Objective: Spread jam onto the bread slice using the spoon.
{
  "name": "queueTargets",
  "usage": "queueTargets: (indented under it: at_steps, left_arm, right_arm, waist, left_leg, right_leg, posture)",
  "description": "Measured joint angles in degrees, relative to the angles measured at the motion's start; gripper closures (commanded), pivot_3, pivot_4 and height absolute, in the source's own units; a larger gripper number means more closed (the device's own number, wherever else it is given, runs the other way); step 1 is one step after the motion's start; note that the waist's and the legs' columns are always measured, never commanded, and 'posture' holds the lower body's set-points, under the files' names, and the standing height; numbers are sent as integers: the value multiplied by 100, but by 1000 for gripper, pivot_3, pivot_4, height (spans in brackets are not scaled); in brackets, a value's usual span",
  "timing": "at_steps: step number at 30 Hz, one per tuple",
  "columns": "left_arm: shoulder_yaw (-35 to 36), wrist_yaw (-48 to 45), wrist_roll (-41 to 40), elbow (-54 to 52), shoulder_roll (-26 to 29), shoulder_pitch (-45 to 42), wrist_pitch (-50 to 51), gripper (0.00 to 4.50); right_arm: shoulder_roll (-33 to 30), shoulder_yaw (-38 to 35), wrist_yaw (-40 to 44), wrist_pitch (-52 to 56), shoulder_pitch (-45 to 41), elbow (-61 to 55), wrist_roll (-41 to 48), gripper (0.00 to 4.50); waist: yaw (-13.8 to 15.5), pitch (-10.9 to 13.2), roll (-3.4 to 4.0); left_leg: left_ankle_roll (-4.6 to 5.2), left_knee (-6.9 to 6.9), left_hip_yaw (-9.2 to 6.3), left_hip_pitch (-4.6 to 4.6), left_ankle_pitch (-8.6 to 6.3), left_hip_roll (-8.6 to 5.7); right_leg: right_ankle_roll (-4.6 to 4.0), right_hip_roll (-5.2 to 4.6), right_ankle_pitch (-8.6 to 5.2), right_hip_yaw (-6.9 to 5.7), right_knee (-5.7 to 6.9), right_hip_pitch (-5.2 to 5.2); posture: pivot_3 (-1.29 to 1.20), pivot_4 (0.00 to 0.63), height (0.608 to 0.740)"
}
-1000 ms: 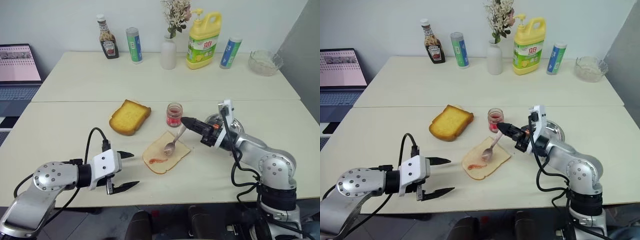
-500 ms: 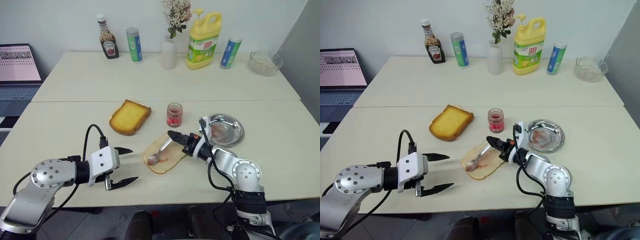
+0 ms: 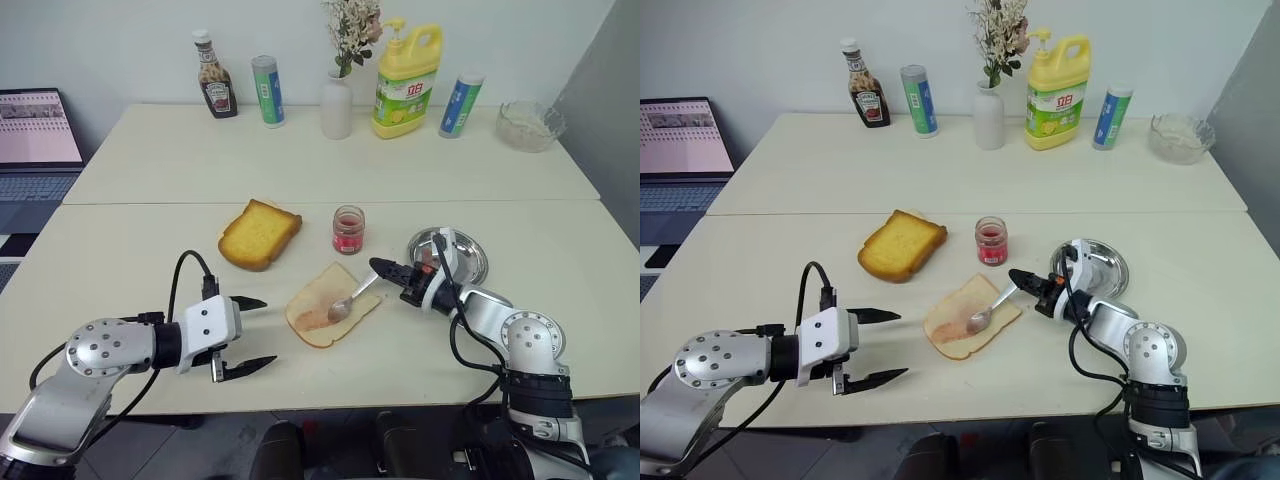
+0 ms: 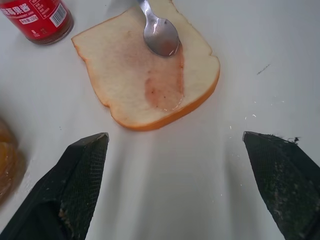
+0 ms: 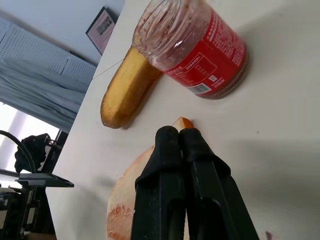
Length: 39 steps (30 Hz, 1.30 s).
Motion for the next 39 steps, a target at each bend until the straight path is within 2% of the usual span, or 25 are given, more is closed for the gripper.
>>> queueTargets:
  at_steps: [4, 7, 14, 21, 25, 31, 39]
  left_arm:
    - [-2, 3, 3, 11, -2, 5, -20, 0]
    - [-2, 3, 6, 11, -2, 3, -64, 0]
    - [-34, 0, 30, 13, -2, -4, -93, 0]
    - [-61, -8, 66, 40, -2, -32, -97, 0]
    - [-74, -13, 76, 81, -2, -82, -101, 0]
    - [-217, -33, 121, 107, -10, -167, -122, 0]
    - [-242, -89, 135, 157, -18, -243, -136, 0]
  right_arm:
    - [89, -399, -423, 142, -189, -103, 452, 4485]
    - [406, -470, -780, 241, -212, -283, 818, 4485]
    - [988, 276, -953, 85, -211, -288, 475, 4485]
    - [1014, 582, -829, -67, -211, -178, 166, 4485]
    - [964, 593, -758, -153, -209, -68, -41, 4485]
    - [526, 528, -457, -361, -170, -87, -277, 4485]
    - [-129, 12, -206, -469, -183, -98, -304, 4485]
  waist:
    - [1, 0, 0]
    - [-2, 0, 0]
    - [-7, 0, 0]
    - [2, 0, 0]
    - [1, 0, 0]
    - [4, 0, 0]
    - [3, 0, 0]
  left_leg:
    - [0, 0, 1, -2, 0, -1]
    - [0, -3, -2, -1, 0, 3]
    - [0, -2, -1, -2, 0, 4]
    - [0, 0, 0, -2, 0, 1]
    - [0, -1, -1, -2, 0, 2]
    - [0, 0, 0, -2, 0, 1]
    - [0, 0, 0, -1, 0, 0]
  right_leg:
    - [-1, -2, 1, 0, -1, 0]
    - [-1, 2, 1, -1, -1, -1]
    - [-1, 3, 1, 0, 0, -2]
    - [-1, -1, 1, -1, -1, -1]
    - [-1, 0, 1, -2, -1, -2]
    - [-1, 0, 1, -1, -1, -1]
    - [-1, 0, 1, 0, -1, 0]
  posture:
    - [0, 150, 740]
    - [0, 150, 740]
    - [0, 150, 740]
    - [0, 150, 740]
    - [0, 150, 740]
    - [0, 150, 740]
    - [0, 150, 740]
